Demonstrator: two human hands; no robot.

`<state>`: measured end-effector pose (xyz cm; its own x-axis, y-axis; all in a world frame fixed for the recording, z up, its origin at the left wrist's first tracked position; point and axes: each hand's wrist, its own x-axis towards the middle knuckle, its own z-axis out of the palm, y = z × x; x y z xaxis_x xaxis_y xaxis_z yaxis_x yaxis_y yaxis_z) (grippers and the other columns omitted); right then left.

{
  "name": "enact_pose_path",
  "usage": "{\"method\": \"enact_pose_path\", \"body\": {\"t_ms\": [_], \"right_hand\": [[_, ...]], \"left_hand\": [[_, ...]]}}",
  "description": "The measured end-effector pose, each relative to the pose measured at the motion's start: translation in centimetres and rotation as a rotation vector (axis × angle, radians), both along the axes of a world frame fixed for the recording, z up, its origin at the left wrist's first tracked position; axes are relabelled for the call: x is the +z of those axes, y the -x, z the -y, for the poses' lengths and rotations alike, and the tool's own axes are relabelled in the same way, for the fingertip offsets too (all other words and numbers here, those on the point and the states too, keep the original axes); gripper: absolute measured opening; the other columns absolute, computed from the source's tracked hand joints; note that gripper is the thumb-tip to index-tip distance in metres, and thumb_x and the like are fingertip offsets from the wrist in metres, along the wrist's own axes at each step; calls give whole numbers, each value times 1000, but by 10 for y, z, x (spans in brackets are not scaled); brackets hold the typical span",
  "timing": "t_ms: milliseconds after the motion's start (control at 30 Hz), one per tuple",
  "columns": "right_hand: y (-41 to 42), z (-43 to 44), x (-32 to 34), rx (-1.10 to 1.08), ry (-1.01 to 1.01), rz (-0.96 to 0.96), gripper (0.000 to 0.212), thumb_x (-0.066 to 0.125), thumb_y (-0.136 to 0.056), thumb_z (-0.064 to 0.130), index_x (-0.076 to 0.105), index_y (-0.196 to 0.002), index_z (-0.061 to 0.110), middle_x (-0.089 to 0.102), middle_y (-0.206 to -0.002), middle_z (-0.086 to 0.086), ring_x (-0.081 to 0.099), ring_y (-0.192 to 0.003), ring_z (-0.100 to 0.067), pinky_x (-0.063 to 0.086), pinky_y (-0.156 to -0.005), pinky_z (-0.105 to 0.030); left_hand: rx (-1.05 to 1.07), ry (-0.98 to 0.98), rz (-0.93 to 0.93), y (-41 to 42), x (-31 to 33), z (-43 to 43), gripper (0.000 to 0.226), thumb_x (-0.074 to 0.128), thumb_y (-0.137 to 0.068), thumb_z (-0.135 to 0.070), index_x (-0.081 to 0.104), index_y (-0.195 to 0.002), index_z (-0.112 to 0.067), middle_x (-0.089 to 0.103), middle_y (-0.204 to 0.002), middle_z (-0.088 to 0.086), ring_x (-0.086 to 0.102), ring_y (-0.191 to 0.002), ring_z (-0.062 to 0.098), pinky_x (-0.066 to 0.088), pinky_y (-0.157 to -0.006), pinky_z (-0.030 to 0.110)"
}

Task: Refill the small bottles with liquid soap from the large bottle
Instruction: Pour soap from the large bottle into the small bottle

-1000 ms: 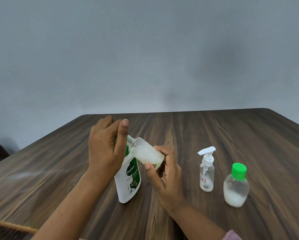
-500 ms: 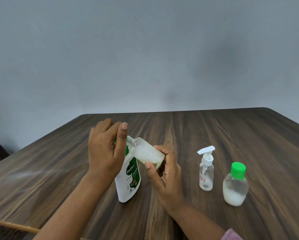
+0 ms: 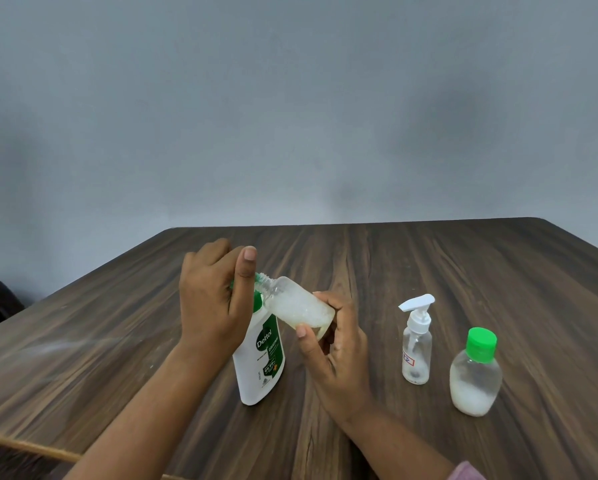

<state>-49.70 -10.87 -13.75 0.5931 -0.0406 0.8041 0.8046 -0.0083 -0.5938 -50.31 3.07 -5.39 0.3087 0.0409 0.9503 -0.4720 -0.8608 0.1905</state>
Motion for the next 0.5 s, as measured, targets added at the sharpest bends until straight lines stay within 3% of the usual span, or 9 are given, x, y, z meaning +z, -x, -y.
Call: {"method": "enact_pose_path", "body": {"t_ms": [267, 500], "right_hand": [[-2, -1, -1, -29, 20, -4, 39, 50, -89, 57, 43, -116, 29, 55, -92, 12, 58, -67, -14, 50, -48, -37], [-3, -1, -4, -25, 28, 0, 38, 49, -90, 56, 44, -115, 28, 57, -83, 7, 57, -59, -16, 47, -45, -43]], "left_hand": [[10, -43, -21, 0, 11, 1, 66, 21, -100, -46, 46, -54, -6, 40, -54, 3, 39, -52, 21, 31, -59, 39], [13, 25, 41, -1, -3, 2, 61, 25, -101, -39, 47, -55, -4, 33, -59, -4, 31, -55, 14, 30, -56, 36]]}}
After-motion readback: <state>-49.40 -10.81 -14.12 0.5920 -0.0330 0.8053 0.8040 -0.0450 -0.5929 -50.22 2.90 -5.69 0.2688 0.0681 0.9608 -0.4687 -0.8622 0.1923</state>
